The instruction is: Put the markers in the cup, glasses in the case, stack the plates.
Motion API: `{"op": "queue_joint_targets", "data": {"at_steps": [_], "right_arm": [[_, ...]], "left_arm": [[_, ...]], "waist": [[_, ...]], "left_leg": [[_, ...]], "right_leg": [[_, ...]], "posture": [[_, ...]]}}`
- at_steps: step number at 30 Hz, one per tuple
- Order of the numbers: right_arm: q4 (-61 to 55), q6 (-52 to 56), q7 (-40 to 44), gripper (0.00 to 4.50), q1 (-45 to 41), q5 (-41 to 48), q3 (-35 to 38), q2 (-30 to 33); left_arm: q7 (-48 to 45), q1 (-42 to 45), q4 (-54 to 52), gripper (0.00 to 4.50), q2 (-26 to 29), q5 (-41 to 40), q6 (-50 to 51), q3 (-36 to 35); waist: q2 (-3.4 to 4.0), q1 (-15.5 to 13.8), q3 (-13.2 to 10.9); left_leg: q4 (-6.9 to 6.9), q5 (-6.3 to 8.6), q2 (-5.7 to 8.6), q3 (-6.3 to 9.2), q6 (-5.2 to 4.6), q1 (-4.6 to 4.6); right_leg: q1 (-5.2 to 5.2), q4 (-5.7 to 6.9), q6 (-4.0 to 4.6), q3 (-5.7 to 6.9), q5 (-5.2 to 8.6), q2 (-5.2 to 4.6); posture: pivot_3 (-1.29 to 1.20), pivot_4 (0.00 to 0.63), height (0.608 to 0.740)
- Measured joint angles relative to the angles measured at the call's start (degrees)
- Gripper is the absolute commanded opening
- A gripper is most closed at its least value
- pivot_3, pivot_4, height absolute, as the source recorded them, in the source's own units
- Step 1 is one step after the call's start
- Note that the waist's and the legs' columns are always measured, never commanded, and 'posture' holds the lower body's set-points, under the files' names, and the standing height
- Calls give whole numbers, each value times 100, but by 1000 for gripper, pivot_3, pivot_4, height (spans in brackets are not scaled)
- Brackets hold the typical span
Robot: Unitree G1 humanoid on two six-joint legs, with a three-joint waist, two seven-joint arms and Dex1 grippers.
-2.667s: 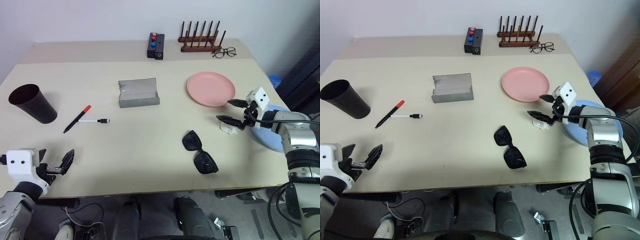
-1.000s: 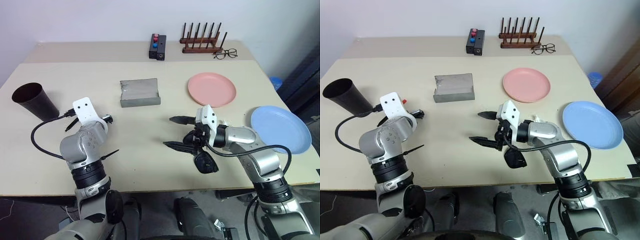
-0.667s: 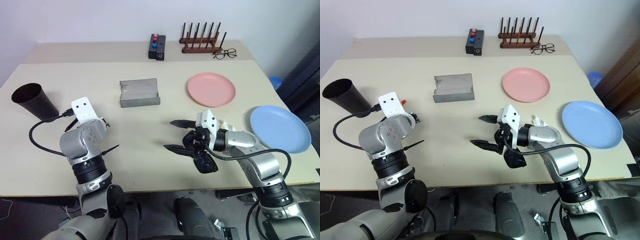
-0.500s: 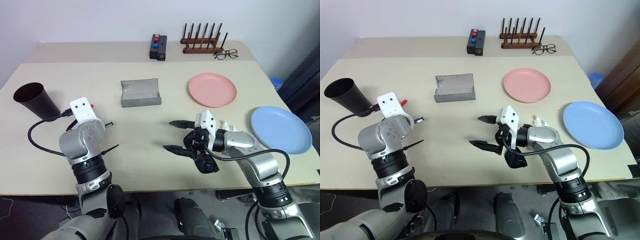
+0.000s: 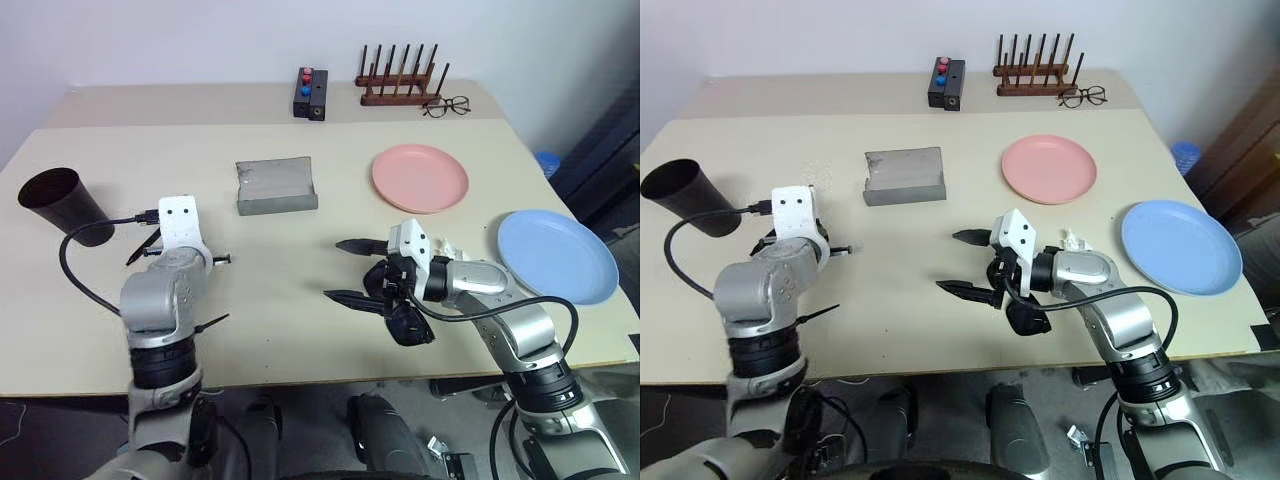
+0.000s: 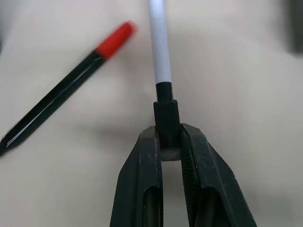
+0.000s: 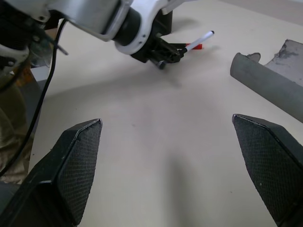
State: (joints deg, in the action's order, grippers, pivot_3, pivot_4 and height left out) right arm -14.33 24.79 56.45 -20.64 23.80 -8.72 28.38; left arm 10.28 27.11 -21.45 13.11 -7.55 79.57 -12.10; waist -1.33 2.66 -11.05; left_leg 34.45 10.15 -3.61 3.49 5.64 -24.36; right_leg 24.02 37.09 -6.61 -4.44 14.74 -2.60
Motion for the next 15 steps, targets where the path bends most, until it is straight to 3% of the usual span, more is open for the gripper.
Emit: {"op": "queue_joint_targets", "data": {"at_steps": [2, 8, 15], "right_arm": [[-2, 2, 3, 4500, -2, 1, 4, 21], [-2, 7, 3, 4500, -1, 1, -15, 18], [13, 7, -11, 4500, -24, -2, -101, -39]], "left_arm": [[-583, -359, -369, 56, 564, -316, 343, 61], [-1518, -576, -851, 2833, 1034, -808, 1112, -239], [-1562, -273, -527, 2833, 881, -738, 1112, -276]], "waist": [[0, 14, 0], [-4, -31, -1], [-5, -15, -2]], "left_leg": [[-7, 0, -1, -1, 0, -1], [4, 0, 1, -1, 1, -3], [3, 0, 1, 0, 0, -3]], "right_leg": [[7, 1, 14, -1, 8, 0], [0, -5, 18, 0, 10, -6], [0, -4, 17, 1, 9, -4]], "posture": [[0, 150, 740], [0, 150, 740], [0, 150, 740]]}}
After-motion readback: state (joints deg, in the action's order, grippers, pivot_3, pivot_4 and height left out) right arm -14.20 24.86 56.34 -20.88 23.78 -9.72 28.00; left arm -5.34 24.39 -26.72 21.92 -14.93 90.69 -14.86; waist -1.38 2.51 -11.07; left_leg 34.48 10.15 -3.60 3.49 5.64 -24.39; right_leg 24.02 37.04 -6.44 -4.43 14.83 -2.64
